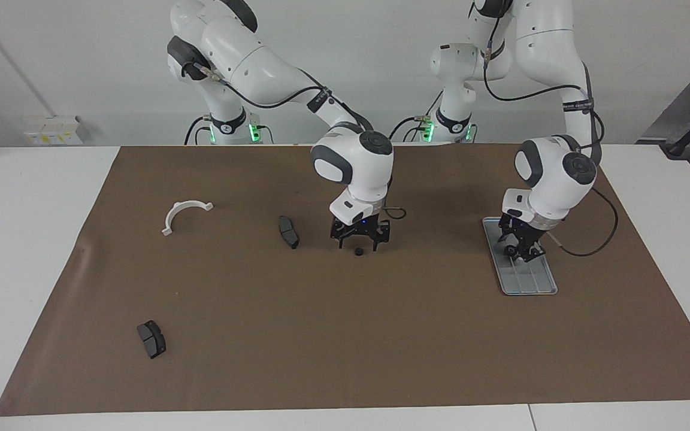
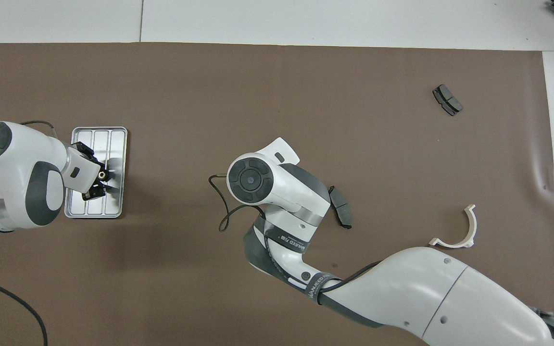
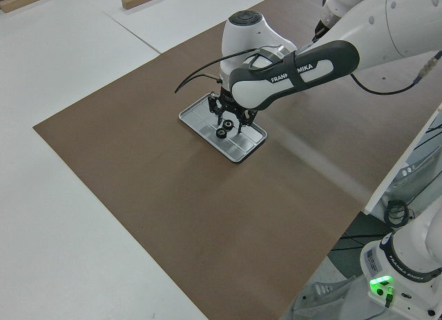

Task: Place bearing gear from tray to pile
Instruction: 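Grasp the second black gear in the tray with the left gripper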

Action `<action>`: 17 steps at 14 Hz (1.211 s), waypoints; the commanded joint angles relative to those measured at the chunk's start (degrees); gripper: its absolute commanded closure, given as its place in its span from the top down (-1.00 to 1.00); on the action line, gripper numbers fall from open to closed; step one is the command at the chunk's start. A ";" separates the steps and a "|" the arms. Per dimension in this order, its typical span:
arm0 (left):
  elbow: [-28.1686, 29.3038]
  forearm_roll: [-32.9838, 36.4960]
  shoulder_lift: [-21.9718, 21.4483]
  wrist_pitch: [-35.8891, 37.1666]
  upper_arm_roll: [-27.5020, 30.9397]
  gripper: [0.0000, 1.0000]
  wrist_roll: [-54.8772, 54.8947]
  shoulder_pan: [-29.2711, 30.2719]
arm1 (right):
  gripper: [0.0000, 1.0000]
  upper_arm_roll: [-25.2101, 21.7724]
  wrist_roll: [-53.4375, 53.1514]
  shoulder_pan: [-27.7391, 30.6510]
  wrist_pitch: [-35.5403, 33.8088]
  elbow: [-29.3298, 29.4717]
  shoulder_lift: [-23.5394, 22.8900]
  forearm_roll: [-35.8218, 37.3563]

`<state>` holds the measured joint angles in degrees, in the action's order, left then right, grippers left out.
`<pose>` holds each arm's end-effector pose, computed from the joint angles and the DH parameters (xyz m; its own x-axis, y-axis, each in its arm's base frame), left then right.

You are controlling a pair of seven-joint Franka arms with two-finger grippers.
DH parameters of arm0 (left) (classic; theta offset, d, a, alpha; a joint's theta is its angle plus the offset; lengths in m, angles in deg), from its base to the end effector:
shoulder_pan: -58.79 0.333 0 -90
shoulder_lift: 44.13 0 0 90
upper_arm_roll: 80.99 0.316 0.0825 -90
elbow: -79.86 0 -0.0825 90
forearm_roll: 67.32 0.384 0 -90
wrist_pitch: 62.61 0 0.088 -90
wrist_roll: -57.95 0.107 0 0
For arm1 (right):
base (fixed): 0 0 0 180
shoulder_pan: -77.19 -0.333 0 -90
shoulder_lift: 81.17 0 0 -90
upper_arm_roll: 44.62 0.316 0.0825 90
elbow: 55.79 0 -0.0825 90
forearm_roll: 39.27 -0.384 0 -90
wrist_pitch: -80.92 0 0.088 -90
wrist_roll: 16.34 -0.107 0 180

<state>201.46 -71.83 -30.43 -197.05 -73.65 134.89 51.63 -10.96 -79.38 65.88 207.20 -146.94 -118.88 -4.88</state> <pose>0.5702 -0.0004 0.2983 0.2795 -0.9599 0.0216 -0.9601 -0.2791 0.0183 0.5504 0.4338 0.3048 0.9807 -0.0848 0.1761 -0.0878 -0.9961 0.0094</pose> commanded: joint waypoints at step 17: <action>-8.12 0.11 -1.23 7.95 -0.04 -0.92 -32.85 -0.75 | -0.25 1.58 -1.21 1.64 1.42 -4.39 0.53 1.12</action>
<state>196.50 -71.85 -31.08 -193.06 -73.69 110.67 51.56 -10.42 -79.38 66.16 207.71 -149.83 -118.82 -4.88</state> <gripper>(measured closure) 0.648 0.590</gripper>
